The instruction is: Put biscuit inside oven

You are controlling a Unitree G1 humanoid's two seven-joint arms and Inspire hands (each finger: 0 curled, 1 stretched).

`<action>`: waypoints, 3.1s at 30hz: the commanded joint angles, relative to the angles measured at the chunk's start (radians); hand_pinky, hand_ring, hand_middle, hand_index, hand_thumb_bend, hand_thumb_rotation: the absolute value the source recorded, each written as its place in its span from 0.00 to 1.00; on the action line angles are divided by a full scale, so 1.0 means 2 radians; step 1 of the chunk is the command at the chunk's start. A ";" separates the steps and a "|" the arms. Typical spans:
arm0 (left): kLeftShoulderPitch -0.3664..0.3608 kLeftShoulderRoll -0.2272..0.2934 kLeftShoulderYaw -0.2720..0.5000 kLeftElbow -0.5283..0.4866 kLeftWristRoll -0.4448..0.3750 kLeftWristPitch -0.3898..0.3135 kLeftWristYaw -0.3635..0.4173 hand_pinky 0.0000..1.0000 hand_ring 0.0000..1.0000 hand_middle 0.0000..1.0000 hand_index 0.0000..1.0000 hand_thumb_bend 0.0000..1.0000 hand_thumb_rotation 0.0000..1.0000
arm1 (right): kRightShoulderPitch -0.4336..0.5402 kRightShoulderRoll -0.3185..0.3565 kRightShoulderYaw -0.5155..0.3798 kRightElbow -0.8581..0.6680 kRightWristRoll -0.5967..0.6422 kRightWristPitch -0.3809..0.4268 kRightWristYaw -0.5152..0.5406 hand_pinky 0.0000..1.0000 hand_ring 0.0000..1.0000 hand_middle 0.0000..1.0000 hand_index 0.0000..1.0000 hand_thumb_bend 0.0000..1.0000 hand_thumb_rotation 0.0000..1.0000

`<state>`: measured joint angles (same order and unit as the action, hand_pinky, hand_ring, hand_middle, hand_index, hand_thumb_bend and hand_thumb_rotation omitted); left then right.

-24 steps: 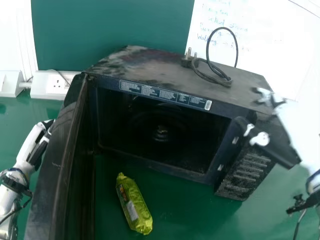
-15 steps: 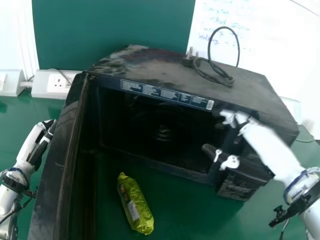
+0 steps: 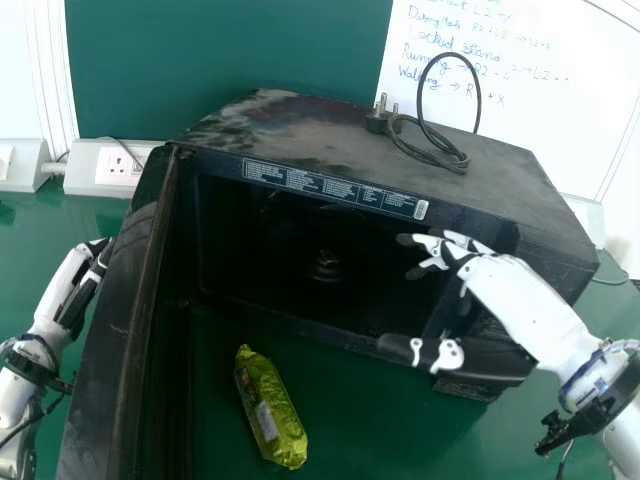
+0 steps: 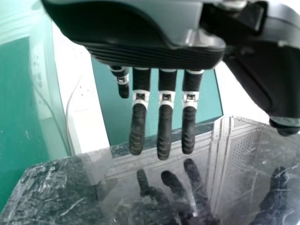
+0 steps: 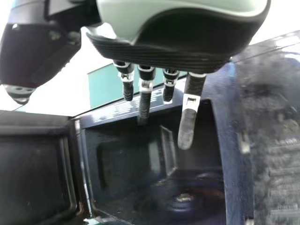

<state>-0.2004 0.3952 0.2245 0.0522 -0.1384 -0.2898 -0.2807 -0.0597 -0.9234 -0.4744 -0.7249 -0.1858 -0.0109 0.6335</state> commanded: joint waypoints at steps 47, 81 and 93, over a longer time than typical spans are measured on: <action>-0.030 -0.026 0.005 0.095 0.013 -0.090 0.031 0.30 0.35 0.45 0.48 0.51 0.05 | -0.167 0.014 0.307 -0.009 -0.183 0.179 0.117 0.15 0.52 0.68 0.84 1.00 0.96; -0.040 -0.024 0.000 0.122 0.013 -0.118 0.022 0.31 0.37 0.46 0.49 0.51 0.06 | -0.105 0.276 0.404 -0.120 -0.626 0.180 0.377 0.56 0.74 0.79 0.86 0.89 0.66; -0.039 -0.026 -0.001 0.111 0.011 -0.108 0.021 0.31 0.37 0.46 0.49 0.51 0.06 | -0.063 0.370 0.398 -0.123 -0.674 0.076 0.377 0.56 0.78 0.81 0.86 0.93 0.69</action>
<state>-0.2792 0.3475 0.2242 0.2857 -0.1034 -0.5155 -0.2365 -0.1993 -0.2014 0.3332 -0.9604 -1.5244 0.1570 1.3783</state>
